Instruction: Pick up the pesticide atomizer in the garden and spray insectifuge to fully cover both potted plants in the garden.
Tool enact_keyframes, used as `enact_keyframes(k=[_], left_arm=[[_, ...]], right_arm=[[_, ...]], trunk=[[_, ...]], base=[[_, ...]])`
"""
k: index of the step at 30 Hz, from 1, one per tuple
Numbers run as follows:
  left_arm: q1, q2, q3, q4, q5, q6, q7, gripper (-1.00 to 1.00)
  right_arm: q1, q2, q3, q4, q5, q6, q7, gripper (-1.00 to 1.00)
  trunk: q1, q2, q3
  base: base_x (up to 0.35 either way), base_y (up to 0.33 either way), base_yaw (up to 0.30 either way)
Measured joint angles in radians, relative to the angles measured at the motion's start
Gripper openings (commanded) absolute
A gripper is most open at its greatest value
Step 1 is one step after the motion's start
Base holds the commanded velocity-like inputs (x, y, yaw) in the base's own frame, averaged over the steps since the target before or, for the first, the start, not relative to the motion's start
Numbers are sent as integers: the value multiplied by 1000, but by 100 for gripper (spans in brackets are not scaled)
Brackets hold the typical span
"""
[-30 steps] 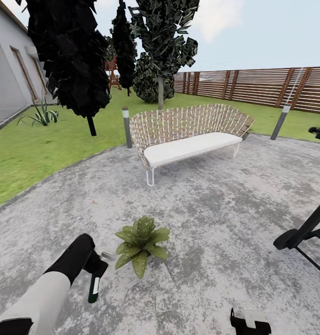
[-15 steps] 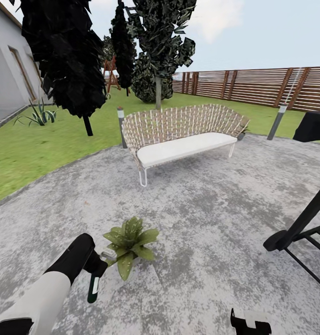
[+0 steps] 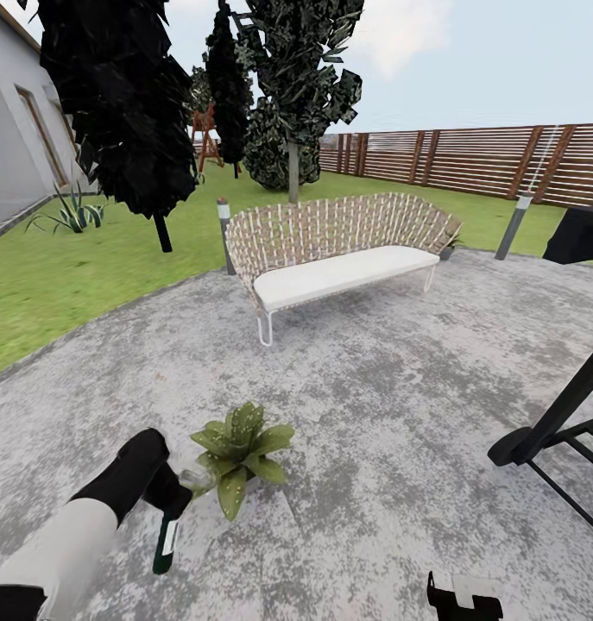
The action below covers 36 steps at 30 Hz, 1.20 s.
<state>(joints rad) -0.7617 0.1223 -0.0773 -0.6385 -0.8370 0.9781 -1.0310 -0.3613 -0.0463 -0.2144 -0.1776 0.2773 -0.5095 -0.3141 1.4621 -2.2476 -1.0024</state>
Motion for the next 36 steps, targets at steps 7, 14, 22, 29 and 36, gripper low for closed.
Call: enact_keyframes(k=[7, 14, 22, 29, 36], left_arm=[[-25, 18, -2, -6, 5, 7, -17, -100], [-22, 14, -4, 1, 5, 4, -17, -100], [-20, 11, 1, 5, 6, 2, -17, -100], [29, 23, -4, 7, 4, -6, -17, -100], [34, 15, -3, -6, 6, -5, -20, -100]], right_arm=[[0, 0, 0, 0, -1, 0, 0, 100], [0, 0, 0, 0, -1, 0, -2, 100], [0, 0, 0, -1, -1, 0, -2, 100], [0, 1, 0, -1, -1, 0, -1, 100], [0, 3, 0, -1, -2, 0, -2, 100]], trunk=[[0, 0, 0], [-1, 0, 0], [0, 0, 0], [0, 0, 0], [0, 0, 0]], base=[[0, 0, 0], [161, -12, 0], [251, -62, 0], [8, -1, 0], [0, 0, 0]])
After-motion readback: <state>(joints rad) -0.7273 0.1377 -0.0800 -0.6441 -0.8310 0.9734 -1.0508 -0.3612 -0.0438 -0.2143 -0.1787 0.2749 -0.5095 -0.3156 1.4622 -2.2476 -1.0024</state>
